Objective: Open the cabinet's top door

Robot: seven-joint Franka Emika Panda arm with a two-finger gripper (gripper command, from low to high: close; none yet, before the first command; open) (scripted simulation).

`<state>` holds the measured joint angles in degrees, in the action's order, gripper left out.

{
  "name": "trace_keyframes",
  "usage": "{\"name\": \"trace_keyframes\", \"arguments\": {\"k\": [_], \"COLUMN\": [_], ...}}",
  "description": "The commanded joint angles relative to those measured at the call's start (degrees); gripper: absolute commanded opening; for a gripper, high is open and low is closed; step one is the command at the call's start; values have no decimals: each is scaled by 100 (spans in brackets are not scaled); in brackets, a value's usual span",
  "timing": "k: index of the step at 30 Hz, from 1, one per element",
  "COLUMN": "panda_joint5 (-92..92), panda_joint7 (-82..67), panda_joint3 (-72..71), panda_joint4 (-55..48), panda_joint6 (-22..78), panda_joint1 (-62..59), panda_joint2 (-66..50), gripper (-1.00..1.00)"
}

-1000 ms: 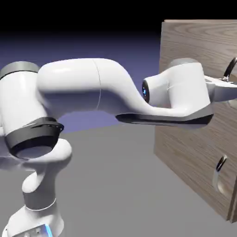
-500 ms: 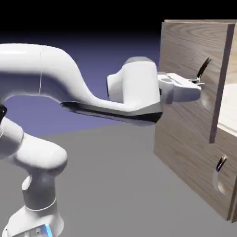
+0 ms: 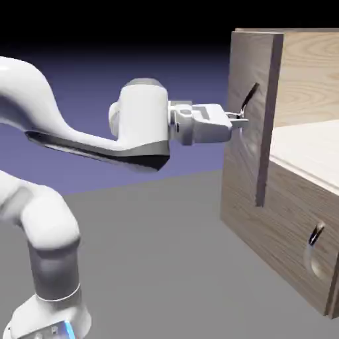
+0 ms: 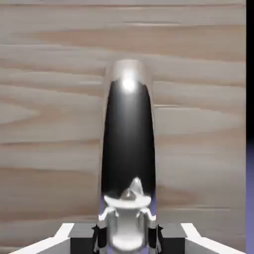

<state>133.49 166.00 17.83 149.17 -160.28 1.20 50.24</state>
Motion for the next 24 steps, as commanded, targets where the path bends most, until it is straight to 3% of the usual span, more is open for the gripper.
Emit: {"name": "trace_keyframes", "arguments": {"k": [1, 12, 24], "panda_joint5": [-240, -2981, -5970], "panda_joint7": [-94, -1760, -3502], "panda_joint3": [-200, -1644, -3108], "panda_joint4": [127, 1251, 1965], "panda_joint6": [9, 290, 2019], "panda_joint1": [-197, -1263, -617], "panda_joint2": [128, 1633, 3145], "gripper": [-100, -100, -100]}}
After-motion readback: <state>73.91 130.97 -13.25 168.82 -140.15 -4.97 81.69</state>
